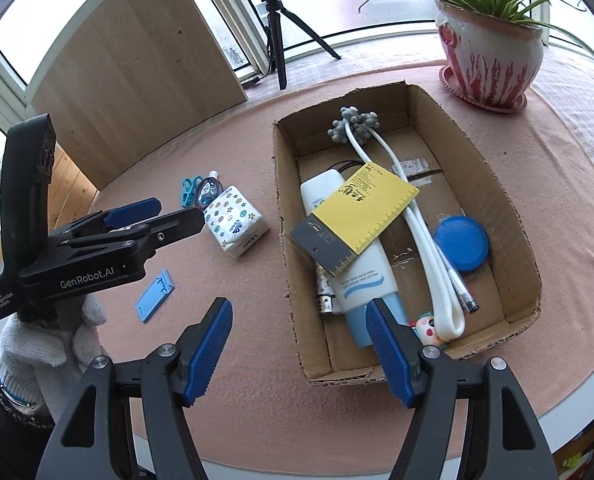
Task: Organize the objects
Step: 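Open the left gripper in the box and move to the pink lotion bottle, then close the left gripper around the pink lotion bottle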
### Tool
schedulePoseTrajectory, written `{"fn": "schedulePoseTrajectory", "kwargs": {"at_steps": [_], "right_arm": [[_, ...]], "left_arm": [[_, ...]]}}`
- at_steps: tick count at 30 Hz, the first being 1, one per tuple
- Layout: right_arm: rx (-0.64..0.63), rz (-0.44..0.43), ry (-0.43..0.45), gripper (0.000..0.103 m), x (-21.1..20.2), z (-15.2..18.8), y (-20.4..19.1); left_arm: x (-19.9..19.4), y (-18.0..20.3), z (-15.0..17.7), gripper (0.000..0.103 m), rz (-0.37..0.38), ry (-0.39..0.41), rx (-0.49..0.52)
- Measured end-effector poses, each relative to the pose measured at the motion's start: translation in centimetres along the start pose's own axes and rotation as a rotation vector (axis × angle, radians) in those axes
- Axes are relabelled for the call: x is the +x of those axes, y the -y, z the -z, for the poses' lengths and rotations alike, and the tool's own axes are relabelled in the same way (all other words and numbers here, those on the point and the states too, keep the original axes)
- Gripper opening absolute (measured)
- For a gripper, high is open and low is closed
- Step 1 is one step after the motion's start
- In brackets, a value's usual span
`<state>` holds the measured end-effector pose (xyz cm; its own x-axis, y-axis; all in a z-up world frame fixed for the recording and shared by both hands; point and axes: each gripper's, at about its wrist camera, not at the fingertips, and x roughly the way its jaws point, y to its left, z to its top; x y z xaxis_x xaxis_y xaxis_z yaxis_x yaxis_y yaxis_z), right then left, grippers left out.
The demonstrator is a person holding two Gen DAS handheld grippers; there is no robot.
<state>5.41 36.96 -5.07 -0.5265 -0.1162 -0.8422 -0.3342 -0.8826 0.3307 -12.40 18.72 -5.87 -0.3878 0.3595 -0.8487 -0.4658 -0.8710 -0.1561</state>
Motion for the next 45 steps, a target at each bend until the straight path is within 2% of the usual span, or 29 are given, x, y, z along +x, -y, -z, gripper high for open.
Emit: {"fn": "schedulePoseTrajectory", "kwargs": {"at_steps": [6, 10, 17, 22, 28, 31, 36, 45], "right_arm": [[-0.067, -0.029, -0.037, 0.066, 2.3, -0.1, -4.3], [-0.105, -0.042, -0.06, 0.066, 4.0, -0.4, -7.1], [-0.158, -0.048, -0.106, 0.066, 6.7, -0.3, -11.0], [-0.17, -0.04, -0.126, 0.066, 7.6, 0.4, -12.3], [-0.157, -0.025, -0.133, 0.066, 7.8, 0.7, -11.9], [-0.146, -0.023, -0.136, 0.066, 8.0, 0.6, -11.6], [-0.148, -0.027, -0.145, 0.066, 8.6, 0.6, -11.6], [-0.196, -0.044, -0.172, 0.066, 10.6, 0.6, -13.6]], "left_arm": [[-0.9, -7.7, 3.0, 0.086, -0.089, -0.025, -0.112], [-1.0, -12.9, 3.9, 0.086, -0.138, -0.041, -0.196], [-0.4, -21.1, 3.2, 0.086, -0.194, -0.059, -0.345], [1.3, -24.9, 1.9, 0.086, -0.214, -0.081, -0.416], [4.0, -26.4, 1.4, 0.085, -0.243, -0.144, -0.4], [4.8, -26.0, 1.7, 0.075, -0.25, -0.164, -0.373], [4.8, -24.5, 2.4, 0.069, -0.283, -0.147, -0.301], [2.8, -24.4, 5.0, 0.035, -0.285, -0.091, -0.301]]}}
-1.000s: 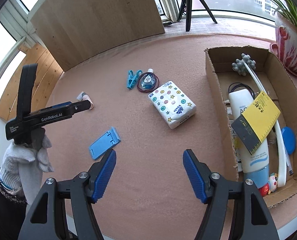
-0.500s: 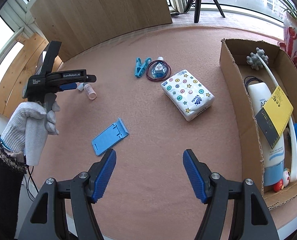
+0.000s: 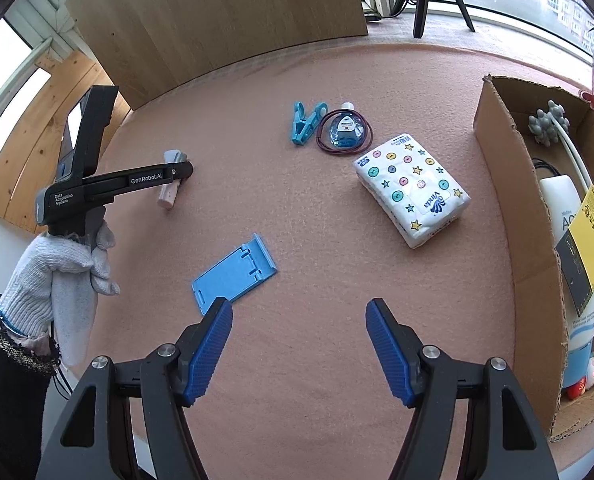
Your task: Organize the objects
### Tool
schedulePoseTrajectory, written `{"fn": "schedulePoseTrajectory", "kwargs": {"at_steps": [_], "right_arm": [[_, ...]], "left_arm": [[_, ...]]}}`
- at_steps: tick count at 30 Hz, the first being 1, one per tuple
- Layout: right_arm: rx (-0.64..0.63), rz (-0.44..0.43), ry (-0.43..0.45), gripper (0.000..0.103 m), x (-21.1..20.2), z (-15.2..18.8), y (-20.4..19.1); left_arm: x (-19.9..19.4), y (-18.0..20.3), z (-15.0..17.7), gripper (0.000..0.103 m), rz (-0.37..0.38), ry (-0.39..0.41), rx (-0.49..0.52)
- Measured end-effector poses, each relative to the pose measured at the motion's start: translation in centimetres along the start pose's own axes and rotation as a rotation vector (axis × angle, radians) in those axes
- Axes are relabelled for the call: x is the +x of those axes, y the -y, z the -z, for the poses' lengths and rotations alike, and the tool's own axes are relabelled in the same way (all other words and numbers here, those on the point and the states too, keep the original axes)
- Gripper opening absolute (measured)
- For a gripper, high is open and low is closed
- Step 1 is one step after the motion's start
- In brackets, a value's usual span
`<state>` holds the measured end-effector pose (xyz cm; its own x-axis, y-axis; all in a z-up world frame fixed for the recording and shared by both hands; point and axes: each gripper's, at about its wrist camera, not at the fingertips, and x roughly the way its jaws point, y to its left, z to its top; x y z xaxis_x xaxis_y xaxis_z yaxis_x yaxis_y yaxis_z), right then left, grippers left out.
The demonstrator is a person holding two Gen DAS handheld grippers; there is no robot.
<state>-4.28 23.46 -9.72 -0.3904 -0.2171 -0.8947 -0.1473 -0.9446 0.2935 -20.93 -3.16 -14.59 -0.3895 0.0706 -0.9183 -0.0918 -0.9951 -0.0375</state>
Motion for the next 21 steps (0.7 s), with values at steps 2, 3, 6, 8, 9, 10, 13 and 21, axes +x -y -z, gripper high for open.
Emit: {"fn": "schedulePoseTrajectory", "kwargs": {"at_steps": [2, 3, 6, 8, 9, 10, 13, 21], "right_arm": [[-0.02, -0.008, -0.008, 0.066, 0.7, -0.2, -0.8], [-0.032, -0.011, -0.011, 0.066, 1.1, -0.4, -1.4], [-0.069, -0.013, -0.016, 0.06, 2.2, -0.8, -2.9], [-0.099, -0.03, -0.03, 0.049, 3.1, -1.1, -4.1], [-0.116, -0.033, -0.036, 0.042, 3.6, -1.2, -4.7], [-0.135, -0.035, -0.041, 0.036, 4.1, -1.3, -5.3], [-0.197, -0.038, -0.029, 0.029, 5.4, -1.7, -7.2], [-0.283, -0.061, -0.067, 0.025, 8.7, -2.8, -9.8]], "left_arm": [[-0.5, -0.6, 0.8, 0.028, 0.01, 0.003, -0.012], [-0.7, -0.7, 1.1, 0.028, 0.014, 0.006, -0.012], [-1.3, -0.9, 2.5, 0.027, 0.025, 0.014, -0.018], [-1.8, -1.2, 3.5, 0.027, 0.039, 0.015, -0.033], [-2.1, -1.2, 4.1, 0.027, 0.044, 0.017, -0.038], [-2.4, -1.3, 4.7, 0.027, 0.049, 0.019, -0.041], [-3.1, -1.5, 6.4, 0.027, 0.056, 0.019, -0.04], [-4.5, -2.5, 9.3, 0.027, 0.073, 0.014, -0.08]]}}
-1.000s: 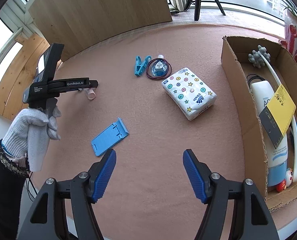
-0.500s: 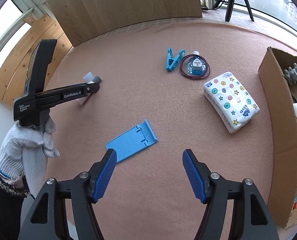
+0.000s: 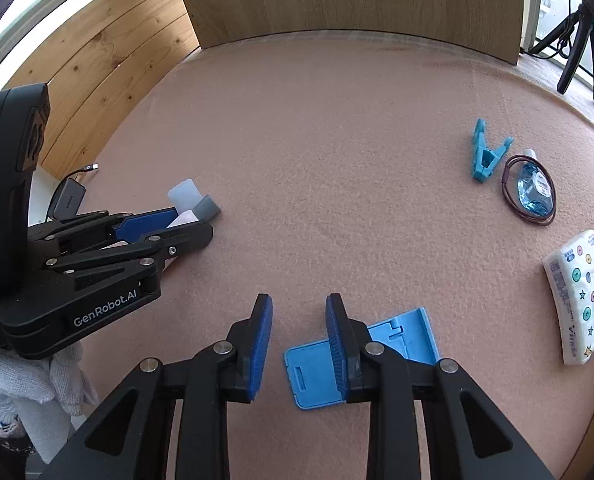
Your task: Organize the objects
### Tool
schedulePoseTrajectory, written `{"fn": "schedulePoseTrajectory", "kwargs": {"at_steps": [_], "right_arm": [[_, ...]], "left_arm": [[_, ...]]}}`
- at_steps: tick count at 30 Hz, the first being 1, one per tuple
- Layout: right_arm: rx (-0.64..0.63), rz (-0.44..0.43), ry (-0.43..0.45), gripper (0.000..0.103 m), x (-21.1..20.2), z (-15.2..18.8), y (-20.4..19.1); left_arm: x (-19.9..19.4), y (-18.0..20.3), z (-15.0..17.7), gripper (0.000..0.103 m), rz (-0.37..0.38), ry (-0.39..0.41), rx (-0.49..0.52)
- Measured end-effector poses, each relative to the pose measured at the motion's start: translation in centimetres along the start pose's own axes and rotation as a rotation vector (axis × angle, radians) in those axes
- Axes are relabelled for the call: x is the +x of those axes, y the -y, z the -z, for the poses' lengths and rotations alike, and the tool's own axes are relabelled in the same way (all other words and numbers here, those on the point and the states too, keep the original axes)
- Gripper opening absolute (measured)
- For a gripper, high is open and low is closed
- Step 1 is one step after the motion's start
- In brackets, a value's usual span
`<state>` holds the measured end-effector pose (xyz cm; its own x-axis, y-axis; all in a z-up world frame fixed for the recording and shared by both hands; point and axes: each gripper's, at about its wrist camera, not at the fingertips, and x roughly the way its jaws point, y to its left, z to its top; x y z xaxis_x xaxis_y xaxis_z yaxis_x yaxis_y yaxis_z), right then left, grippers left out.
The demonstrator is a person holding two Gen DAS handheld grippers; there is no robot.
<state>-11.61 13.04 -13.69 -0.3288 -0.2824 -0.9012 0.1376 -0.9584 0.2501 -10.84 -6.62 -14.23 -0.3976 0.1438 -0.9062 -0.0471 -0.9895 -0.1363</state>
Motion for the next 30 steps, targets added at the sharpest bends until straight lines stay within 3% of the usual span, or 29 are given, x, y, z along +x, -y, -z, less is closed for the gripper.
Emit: {"fn": "schedulePoseTrajectory", "kwargs": {"at_steps": [8, 13, 16, 19, 20, 26, 30], "right_arm": [[-0.148, -0.028, -0.079, 0.025, -0.6, 1.9, -0.8], [-0.22, -0.025, -0.128, 0.022, -1.9, 3.9, 0.8], [-0.206, -0.035, -0.133, 0.022, -2.6, 4.4, 2.4], [-0.177, -0.033, -0.127, 0.022, -3.2, 4.8, 3.6], [-0.165, -0.032, -0.123, 0.022, -3.5, 5.0, 3.8], [-0.049, -0.042, -0.05, 0.03, -5.9, 6.8, 5.6], [0.04, -0.033, 0.027, 0.044, -7.9, 8.0, 7.2]], "left_arm": [[-0.4, 0.2, 1.3, 0.027, -0.005, 0.001, -0.019], [-0.6, 0.6, 1.8, 0.028, 0.007, -0.009, -0.035], [-0.9, 1.4, 2.4, 0.033, 0.004, -0.011, -0.035], [-0.9, 1.9, 2.6, 0.06, 0.044, -0.018, -0.025], [-1.0, 2.0, 2.6, 0.062, 0.029, -0.019, -0.014], [-2.6, 0.9, 3.2, 0.065, -0.014, 0.002, -0.008], [-4.3, 0.6, 3.7, 0.066, -0.024, 0.028, 0.02]]}}
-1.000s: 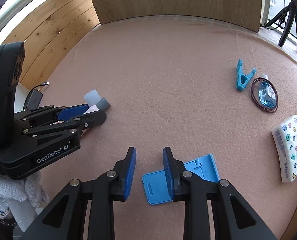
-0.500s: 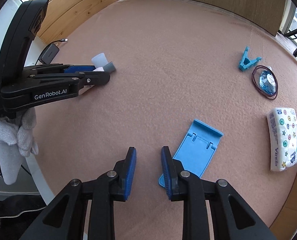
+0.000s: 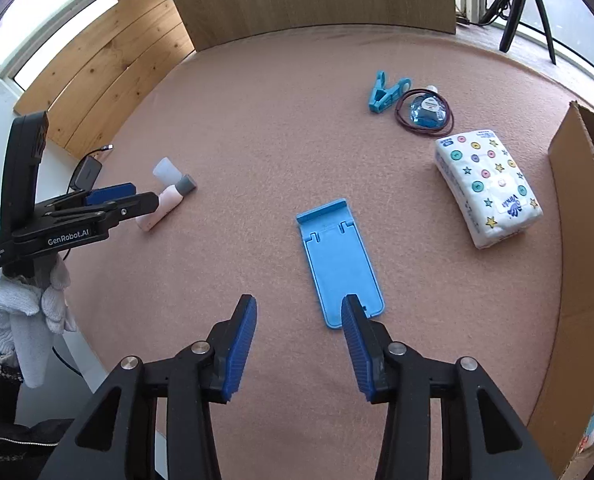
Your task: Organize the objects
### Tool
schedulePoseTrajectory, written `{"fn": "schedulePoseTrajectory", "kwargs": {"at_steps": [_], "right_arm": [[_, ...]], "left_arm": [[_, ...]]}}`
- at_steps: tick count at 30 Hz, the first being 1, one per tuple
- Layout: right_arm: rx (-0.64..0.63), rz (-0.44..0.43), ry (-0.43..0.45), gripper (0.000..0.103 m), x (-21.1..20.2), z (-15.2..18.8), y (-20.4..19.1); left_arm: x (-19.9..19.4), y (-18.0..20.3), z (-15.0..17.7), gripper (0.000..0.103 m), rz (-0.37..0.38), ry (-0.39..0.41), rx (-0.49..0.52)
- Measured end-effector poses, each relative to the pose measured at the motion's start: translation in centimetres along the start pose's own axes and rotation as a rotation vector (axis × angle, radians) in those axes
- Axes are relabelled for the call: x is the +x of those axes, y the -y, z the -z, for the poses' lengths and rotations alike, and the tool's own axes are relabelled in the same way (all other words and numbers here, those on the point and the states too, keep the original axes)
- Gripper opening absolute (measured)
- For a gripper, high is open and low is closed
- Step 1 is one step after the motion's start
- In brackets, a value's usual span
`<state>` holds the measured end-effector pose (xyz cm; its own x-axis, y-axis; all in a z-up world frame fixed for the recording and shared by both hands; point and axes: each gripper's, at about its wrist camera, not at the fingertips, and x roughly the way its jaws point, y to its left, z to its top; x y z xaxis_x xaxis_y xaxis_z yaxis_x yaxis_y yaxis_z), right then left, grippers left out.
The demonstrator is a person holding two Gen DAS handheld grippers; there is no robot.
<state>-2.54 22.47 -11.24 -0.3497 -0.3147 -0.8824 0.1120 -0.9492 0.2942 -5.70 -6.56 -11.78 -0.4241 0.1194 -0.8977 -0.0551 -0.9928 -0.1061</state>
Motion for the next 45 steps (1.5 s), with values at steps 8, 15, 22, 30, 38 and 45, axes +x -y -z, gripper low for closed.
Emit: {"fn": "schedulePoseTrajectory", "kwargs": {"at_steps": [8, 15, 22, 30, 38, 45], "right_arm": [[0.027, 0.077, -0.02, 0.05, 0.5, -1.0, 2.5], [-0.016, 0.142, -0.056, 0.051, 2.6, -2.1, 0.8], [-0.03, 0.155, -0.069, 0.05, 3.2, -2.2, -0.5], [-0.098, 0.267, -0.073, 0.036, 3.9, -2.1, -2.2], [-0.064, 0.246, -0.035, 0.033, 3.2, -1.5, -1.8], [0.003, 0.207, 0.003, 0.033, 1.1, -0.4, -0.3]], "left_arm": [[0.5, 1.9, 0.0, 0.066, 0.069, -0.034, 0.047], [2.3, 3.2, -0.3, 0.056, 0.075, -0.072, 0.06], [2.8, 3.6, -0.2, 0.044, 0.095, -0.086, 0.055], [3.1, 4.0, -0.6, 0.035, 0.095, -0.074, 0.036], [3.1, 4.0, -0.5, 0.022, 0.126, -0.063, -0.016], [2.7, 5.6, -0.3, 0.022, 0.155, -0.062, -0.02]]}}
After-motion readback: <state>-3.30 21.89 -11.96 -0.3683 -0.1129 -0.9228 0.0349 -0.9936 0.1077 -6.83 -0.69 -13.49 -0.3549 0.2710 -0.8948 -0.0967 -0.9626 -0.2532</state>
